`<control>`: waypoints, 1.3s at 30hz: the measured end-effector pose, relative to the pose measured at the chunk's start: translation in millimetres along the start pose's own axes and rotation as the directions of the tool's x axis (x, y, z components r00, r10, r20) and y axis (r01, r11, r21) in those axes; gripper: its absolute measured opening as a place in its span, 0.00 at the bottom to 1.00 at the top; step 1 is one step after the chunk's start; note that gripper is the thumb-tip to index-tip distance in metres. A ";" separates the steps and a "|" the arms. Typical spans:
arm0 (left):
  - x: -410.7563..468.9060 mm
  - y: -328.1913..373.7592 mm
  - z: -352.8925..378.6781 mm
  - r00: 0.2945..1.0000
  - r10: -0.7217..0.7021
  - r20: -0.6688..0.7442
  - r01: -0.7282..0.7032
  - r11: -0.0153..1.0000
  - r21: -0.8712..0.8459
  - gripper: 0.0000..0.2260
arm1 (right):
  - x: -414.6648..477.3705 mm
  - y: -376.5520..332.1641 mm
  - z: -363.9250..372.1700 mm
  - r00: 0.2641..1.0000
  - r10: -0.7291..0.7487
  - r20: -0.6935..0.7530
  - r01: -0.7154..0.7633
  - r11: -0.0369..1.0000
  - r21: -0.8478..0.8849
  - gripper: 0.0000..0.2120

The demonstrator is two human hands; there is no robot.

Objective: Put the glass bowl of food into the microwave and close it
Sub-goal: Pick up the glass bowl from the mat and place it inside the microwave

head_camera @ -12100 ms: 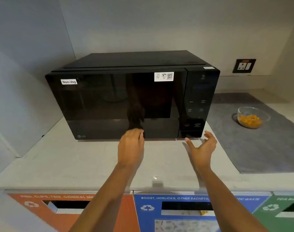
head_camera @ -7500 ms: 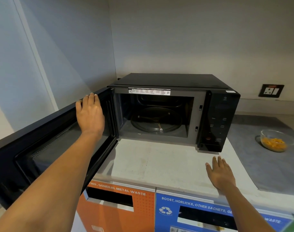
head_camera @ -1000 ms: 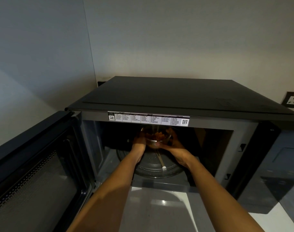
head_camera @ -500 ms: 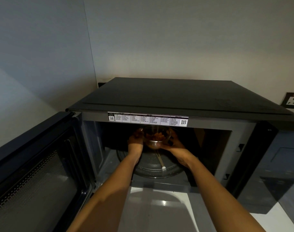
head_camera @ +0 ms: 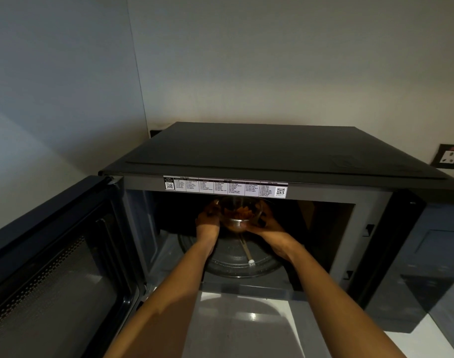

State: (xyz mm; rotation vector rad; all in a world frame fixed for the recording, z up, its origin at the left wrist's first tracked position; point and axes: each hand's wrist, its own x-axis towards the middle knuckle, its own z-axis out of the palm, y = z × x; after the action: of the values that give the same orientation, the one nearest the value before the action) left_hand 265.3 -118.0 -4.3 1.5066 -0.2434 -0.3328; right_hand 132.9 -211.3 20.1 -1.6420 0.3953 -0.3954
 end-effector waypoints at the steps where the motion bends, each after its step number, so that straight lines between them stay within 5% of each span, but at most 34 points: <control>1: -0.3 0.2 0.3 1.000 -0.003 -0.002 0.003 1.000 -0.015 0.15 | 0.1 0.2 0.1 1.000 0.002 -0.001 -0.002 1.000 -0.002 0.40; 15: -22.2 9.3 -3.2 1.000 0.001 -0.027 -0.003 0.997 -0.078 0.10 | -6.6 1.8 -0.1 0.999 -0.033 -0.042 0.034 0.999 0.036 0.36; 21: -12.8 -9.2 -5.6 0.997 -0.034 -0.076 0.035 0.999 0.012 0.20 | -12.4 6.2 -1.3 0.996 -0.019 -0.086 0.019 1.000 -0.005 0.33; 32: -77.7 11.7 -10.0 0.999 0.024 -0.039 -0.019 0.991 0.129 0.10 | -42.8 8.9 -0.2 0.997 -0.067 -0.039 0.064 0.994 -0.088 0.23; 39: -132.4 44.7 -24.5 0.986 0.162 -0.023 -0.154 0.965 0.211 0.14 | -92.4 16.0 -1.7 0.947 -0.295 -0.130 0.183 0.823 -0.538 0.22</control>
State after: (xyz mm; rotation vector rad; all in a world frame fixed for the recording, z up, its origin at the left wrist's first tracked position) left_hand 153.7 -45.7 45.3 1.6874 -0.3740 -0.1523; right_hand 50.4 -170.5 1.9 -2.2056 0.4812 -0.7014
